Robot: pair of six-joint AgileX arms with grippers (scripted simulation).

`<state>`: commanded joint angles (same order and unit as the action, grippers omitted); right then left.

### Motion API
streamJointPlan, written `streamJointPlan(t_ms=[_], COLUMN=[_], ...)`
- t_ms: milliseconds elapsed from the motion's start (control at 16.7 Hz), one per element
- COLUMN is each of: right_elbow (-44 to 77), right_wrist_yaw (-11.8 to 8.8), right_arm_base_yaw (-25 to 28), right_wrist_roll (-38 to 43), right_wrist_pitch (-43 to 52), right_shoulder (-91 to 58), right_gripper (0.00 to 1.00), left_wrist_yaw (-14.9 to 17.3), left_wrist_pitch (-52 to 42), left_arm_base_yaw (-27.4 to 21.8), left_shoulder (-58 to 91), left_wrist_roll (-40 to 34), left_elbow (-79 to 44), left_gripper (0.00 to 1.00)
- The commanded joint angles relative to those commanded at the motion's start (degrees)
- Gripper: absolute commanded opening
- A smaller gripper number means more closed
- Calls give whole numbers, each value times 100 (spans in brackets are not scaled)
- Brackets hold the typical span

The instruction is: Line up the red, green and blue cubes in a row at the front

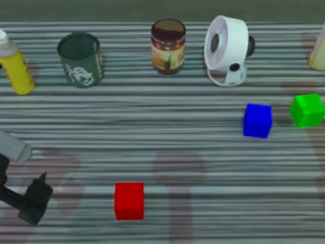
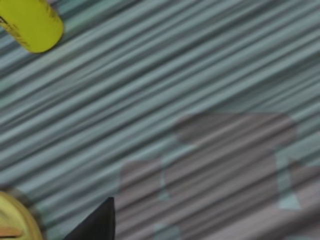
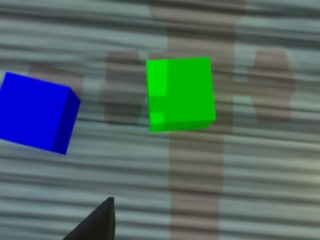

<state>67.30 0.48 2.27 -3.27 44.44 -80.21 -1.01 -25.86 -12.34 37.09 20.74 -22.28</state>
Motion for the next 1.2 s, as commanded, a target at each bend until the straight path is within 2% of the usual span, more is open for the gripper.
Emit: streamJointPlan(t_ms=[300, 600, 780, 1200], right_elbow=[2254, 3900, 4353, 4283], right_wrist_yaw=[20, -8, -25, -26], right_arm_base_yaw=[82, 138, 153, 134], right_wrist_roll=[-110, -170, -186, -196], right_wrist_pitch=[1537, 2466, 2680, 2587], right_shoulder=[-2816, -4481, -4923, -4970], right_gripper=[100, 100, 100, 100], left_wrist_yaw=[24, 80, 99, 101], left_wrist_pitch=[1264, 2272, 2563, 2586], left_arm_base_yaw=[785, 1239, 1342, 1348], left_shoulder=[-2086, -3300, -3678, -3709], left_wrist_roll=[-1055, -1840, -2058, -2075], left_elbow=[1434, 2105, 2223, 2228], left_gripper=[100, 100, 100, 100])
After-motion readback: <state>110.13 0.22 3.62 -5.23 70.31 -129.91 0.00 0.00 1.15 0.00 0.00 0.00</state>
